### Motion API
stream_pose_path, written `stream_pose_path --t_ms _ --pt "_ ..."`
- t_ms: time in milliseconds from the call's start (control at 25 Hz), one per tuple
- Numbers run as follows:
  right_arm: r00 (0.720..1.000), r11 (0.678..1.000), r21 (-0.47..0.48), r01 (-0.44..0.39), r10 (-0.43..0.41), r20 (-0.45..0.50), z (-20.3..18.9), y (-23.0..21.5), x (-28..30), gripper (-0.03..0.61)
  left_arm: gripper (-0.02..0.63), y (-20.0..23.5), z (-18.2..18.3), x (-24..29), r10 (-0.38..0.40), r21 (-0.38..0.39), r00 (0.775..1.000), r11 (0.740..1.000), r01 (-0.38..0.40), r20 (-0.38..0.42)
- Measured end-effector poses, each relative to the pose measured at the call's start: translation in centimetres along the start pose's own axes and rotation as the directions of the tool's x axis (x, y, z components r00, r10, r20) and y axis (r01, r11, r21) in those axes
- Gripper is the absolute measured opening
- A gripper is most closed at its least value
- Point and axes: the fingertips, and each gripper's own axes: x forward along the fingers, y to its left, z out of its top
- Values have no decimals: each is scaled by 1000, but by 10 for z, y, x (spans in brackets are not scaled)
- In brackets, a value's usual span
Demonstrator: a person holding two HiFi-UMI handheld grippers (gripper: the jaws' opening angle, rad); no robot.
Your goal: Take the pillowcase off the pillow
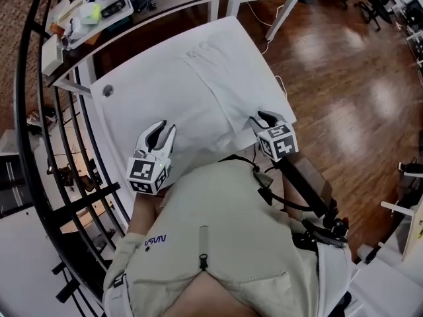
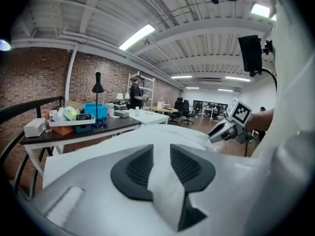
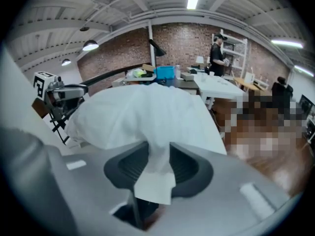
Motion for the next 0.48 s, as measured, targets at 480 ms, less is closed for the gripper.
stream_pose_path --t_ms 480 --pt "963 917 -295 -268 263 -54 80 28 5 157 186 61 61 72 161 42 987 986 -161 3"
